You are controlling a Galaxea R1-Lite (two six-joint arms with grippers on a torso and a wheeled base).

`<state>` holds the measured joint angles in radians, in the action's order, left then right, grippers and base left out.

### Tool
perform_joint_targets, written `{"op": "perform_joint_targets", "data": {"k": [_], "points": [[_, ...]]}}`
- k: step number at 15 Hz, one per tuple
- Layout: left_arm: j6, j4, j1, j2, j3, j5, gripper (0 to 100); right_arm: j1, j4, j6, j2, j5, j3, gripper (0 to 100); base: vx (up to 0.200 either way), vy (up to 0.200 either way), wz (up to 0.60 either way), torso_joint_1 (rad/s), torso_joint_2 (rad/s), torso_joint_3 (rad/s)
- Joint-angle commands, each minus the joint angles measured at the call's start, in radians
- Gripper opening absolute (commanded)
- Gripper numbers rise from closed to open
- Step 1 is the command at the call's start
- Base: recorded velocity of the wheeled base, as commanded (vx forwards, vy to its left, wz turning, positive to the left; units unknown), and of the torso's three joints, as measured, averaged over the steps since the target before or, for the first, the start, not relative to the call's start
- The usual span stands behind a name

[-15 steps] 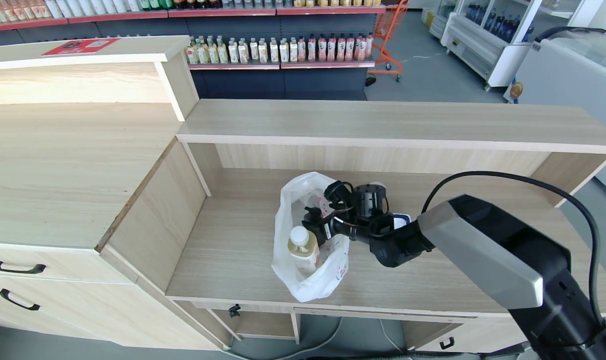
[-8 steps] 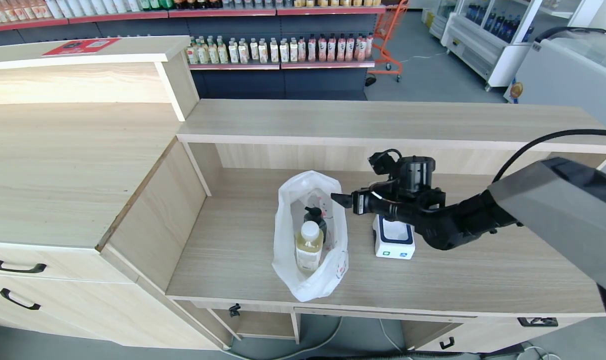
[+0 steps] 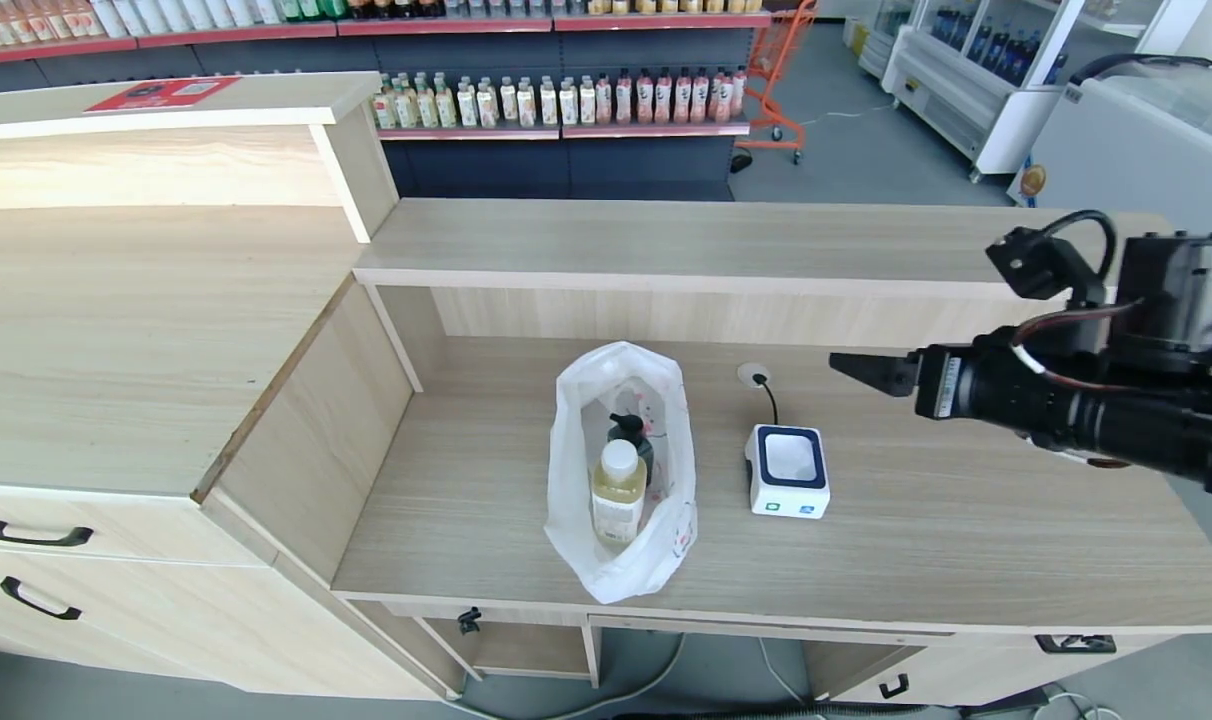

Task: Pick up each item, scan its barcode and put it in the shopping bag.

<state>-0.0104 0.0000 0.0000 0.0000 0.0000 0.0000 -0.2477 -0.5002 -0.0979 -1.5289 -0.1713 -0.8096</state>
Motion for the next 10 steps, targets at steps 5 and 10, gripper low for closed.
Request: {"op": "perform_joint_targets", "data": {"k": [5,10], "points": [[0.000,0.000,0.000,0.002,0.000,0.000,100,0.219,0.243,0.155,1.193,0.115,0.810,100,0.000,0.000,0.00,0.000,0.00,0.000],[0.000,0.000,0.000,0.000,0.000,0.000,100,0.231,0.519,0.175,1.483,0.113,0.807,100,0.000,0.000,0.00,0.000,0.00,0.000]]}}
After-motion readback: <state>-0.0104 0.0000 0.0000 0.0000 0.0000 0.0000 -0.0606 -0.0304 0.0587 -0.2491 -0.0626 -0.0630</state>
